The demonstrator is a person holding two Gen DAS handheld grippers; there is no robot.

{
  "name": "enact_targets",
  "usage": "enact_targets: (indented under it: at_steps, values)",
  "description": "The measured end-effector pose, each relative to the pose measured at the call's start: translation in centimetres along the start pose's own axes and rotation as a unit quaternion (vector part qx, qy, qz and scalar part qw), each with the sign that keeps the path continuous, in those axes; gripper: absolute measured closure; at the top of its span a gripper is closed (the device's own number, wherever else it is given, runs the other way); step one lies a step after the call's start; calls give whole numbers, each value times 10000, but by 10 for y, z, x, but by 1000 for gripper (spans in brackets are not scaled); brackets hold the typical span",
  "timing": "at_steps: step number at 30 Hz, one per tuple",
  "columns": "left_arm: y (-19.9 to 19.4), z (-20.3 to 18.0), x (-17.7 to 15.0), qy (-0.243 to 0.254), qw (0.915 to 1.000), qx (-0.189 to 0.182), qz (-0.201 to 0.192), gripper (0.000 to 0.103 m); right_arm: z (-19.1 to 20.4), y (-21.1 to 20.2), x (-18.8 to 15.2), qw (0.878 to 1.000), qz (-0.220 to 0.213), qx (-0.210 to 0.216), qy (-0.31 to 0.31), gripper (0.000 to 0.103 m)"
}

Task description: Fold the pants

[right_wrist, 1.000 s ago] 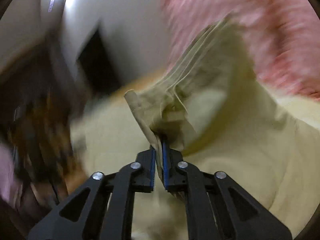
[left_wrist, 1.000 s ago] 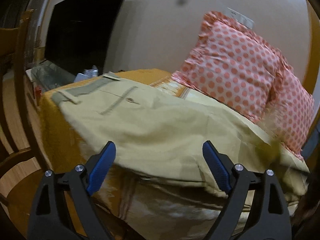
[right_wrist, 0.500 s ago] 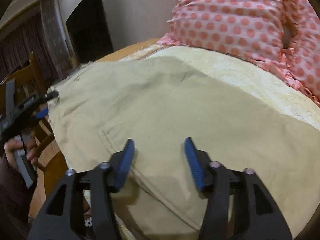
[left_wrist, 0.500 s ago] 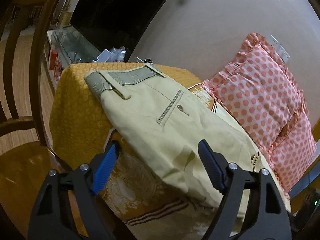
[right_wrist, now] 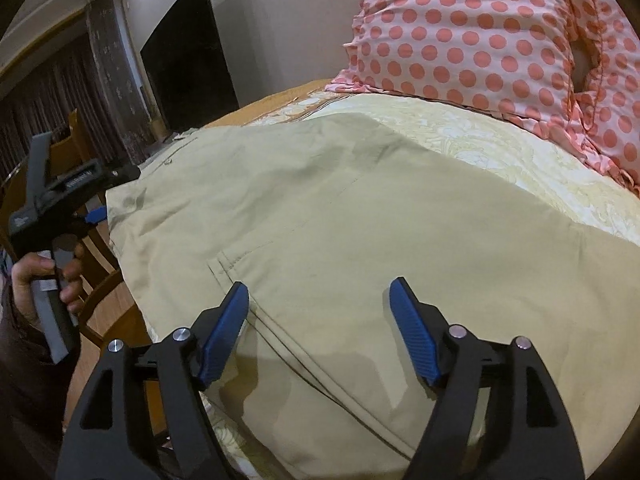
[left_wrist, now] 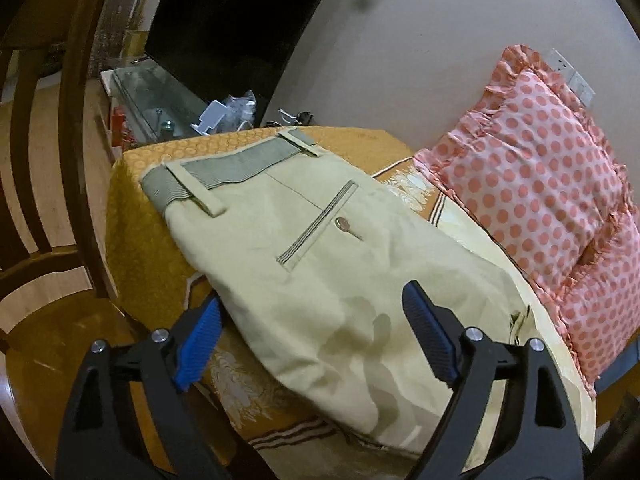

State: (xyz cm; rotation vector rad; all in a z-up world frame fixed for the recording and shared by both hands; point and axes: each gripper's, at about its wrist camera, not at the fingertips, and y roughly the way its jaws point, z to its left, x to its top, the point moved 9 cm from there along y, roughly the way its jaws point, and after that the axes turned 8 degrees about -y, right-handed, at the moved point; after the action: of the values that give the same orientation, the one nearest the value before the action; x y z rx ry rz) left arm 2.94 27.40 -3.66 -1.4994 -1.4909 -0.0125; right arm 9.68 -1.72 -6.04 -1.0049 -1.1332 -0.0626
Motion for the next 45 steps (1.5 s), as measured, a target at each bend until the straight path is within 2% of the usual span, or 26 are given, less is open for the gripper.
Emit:
enact_targets:
  at_steps: [3, 4, 5, 6, 7, 11, 13, 16, 19, 21, 22, 24, 26, 28, 31, 33, 35, 36, 37, 38, 39, 41, 42, 43, 44, 45]
  values:
    - [2, 1, 4, -287, 9996, -39, -54, 21, -5, -9, -3, 9998, -98, 60, 152, 28]
    - [4, 3, 6, -450, 9990, -54, -50, 42, -7, -13, -4, 9997, -136, 83, 199, 28]
    - [6, 5, 7, -556, 9984, -41, -30, 70, -9, -17, -4, 9995, -171, 105, 247, 28]
    - [8, 9, 10, -639, 9979, 8, -51, 85, -14, -24, -6, 9992, -230, 125, 316, 28]
    - [9, 11, 12, -657, 9978, 9, -40, 90, -17, -29, -7, 9989, -281, 130, 366, 28]
    - [-1, -9, 24, -79, 9997, 135, -200, 94, -46, -60, -12, 9961, -585, -43, 664, 27]
    - [-14, -42, 31, 534, 9973, 89, -488, 94, -68, -80, -16, 9925, -792, -164, 914, 26]
    - [-34, -119, 30, 1565, 9845, -334, -724, 95, -106, -108, -28, 9838, -1076, -467, 1352, 24]
    - [-55, -209, 0, 2646, 9554, -1071, -757, 95, -138, -131, -43, 9727, -1246, -747, 1813, 24]
    - [-76, -266, -42, 3438, 9208, -1700, -713, 95, -157, -148, -54, 9628, -1396, -872, 2143, 24]
    - [-91, -294, -75, 3859, 8953, -2141, -603, 95, -166, -157, -58, 9578, -1466, -940, 2289, 24]
    - [-111, -322, -132, 4427, 8540, -2714, -315, 95, -184, -174, -70, 9453, -1645, -1030, 2624, 24]
    - [-121, -330, -189, 4846, 8172, -3119, 92, 94, -201, -186, -80, 9316, -1808, -1017, 2985, 24]
    - [-120, -324, -240, 5240, 7854, -3261, 474, 94, -217, -193, -93, 9147, -1929, -871, 3443, 24]
    - [-96, -303, -294, 5627, 7614, -3039, 1063, 93, -229, -191, -100, 9018, -1954, -603, 3806, 24]
    - [-95, -291, -309, 5705, 7522, -3066, 1208, 90, -230, -183, -96, 9022, -1887, -425, 3856, 24]
    - [-103, -284, -306, 5772, 7484, -3075, 1099, 80, -227, -170, -91, 9076, -1714, -225, 3825, 24]
    - [-109, -280, -299, 5710, 7491, -3164, 1127, 78, -225, -163, -89, 9106, -1619, -165, 3799, 24]
    - [-115, -277, -292, 5615, 7509, -3273, 1168, 70, -223, -158, -89, 9129, -1546, -130, 3776, 24]
    - [-122, -274, -283, 5477, 7563, -3368, 1205, 53, -223, -153, -90, 9145, -1473, -116, 3766, 25]
    - [-127, -274, -268, 5252, 7672, -3485, 1189, 48, -222, -147, -90, 9170, -1374, -79, 3745, 28]
    - [-125, -277, -225, 4715, 7999, -3543, 1111, 42, -221, -140, -92, 9212, -1196, -93, 3702, 33]
    - [-111, -272, -198, 4385, 8247, -3400, 1090, 42, -220, -139, -92, 9229, -1176, -104, 3664, 35]
    - [-99, -272, -181, 4186, 8409, -3254, 1086, 42, -219, -138, -91, 9245, -1168, -52, 3629, 35]
    - [-74, -264, -155, 3822, 8686, -2941, 1137, 42, -215, -135, -89, 9259, -1154, 96, 3596, 35]
    - [-52, -257, -139, 3556, 8855, -2703, 1278, 42, -210, -130, -84, 9271, -1116, 357, 3561, 35]
